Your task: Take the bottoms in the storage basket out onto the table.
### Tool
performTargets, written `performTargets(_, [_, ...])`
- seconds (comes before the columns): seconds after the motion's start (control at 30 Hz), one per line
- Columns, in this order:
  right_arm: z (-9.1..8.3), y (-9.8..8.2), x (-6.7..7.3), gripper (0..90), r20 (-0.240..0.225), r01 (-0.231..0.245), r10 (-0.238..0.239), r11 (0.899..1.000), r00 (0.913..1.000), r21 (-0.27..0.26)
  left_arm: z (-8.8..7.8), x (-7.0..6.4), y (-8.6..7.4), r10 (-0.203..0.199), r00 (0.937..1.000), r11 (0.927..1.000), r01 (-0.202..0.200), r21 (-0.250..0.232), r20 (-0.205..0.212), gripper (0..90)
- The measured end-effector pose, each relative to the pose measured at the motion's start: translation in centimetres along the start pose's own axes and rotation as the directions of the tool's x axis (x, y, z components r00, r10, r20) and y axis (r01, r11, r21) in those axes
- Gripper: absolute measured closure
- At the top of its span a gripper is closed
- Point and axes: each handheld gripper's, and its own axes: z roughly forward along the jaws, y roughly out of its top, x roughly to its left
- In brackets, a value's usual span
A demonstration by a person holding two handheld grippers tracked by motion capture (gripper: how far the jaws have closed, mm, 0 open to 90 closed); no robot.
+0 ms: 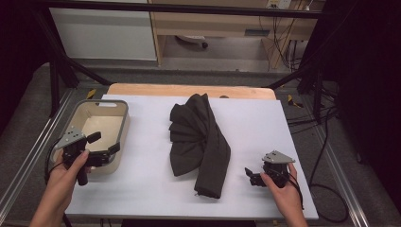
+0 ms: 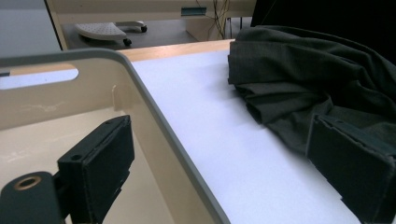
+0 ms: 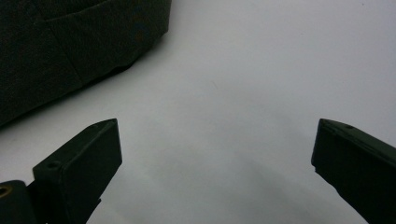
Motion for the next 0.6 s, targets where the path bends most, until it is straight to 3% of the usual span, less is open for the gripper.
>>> performTargets(0.13, [0.0,0.1,0.1,2.4,-0.004,-0.002,0.002,1.0,1.0,-0.004,-0.1,0.1,-0.6,0.0,0.9996,0.9996,0.0,-0.028,-0.027,7.7])
performTargets(0.23, [-0.1,0.1,0.2,2.4,-0.007,-0.007,0.007,1.0,1.0,-0.007,-0.1,0.1,-0.8,-0.008,0.9997,0.9995,0.007,-0.032,-0.024,7.6])
performTargets(0.6, [0.0,0.0,0.1,2.5,-0.005,-0.003,0.003,1.0,1.0,-0.001,0.7,-0.2,-2.3,-0.038,0.9993,0.9978,0.038,0.054,-0.004,7.4])
